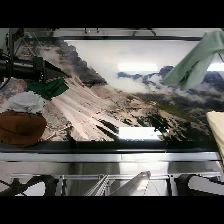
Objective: Fold the shirts.
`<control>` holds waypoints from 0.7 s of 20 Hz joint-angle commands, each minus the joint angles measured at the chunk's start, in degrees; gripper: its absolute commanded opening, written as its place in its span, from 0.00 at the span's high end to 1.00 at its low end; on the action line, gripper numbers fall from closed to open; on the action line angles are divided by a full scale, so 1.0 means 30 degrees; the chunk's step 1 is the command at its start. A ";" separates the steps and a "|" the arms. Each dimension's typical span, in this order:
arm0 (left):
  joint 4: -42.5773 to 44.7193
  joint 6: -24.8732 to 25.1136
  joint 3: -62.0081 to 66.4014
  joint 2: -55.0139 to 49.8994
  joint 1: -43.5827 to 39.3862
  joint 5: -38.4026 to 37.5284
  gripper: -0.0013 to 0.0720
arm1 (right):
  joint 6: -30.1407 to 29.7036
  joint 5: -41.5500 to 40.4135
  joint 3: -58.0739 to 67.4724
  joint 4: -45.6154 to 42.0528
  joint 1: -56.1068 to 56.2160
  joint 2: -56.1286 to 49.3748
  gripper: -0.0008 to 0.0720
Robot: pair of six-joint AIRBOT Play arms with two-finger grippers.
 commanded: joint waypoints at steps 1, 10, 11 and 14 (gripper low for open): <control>0.0000 0.0022 0.0007 -0.0051 -0.0015 0.0007 0.96 | 0.1275 -0.2033 0.0743 -0.4699 -0.3417 0.0124 0.95; -0.0051 0.0000 0.0007 -0.2018 -0.0015 -0.0022 0.96 | 0.1035 0.1872 0.0554 -1.3923 -0.7031 0.0204 0.95; -0.0066 0.0000 0.0007 -0.2295 -0.0022 -0.0066 0.96 | 0.1035 0.2222 0.0255 -1.4826 -0.7031 0.0226 0.95; -0.0058 0.0007 0.0007 -0.2834 -0.0248 -0.0226 0.96 | 0.1144 0.3614 -0.1020 -1.6910 -0.7031 0.0255 0.95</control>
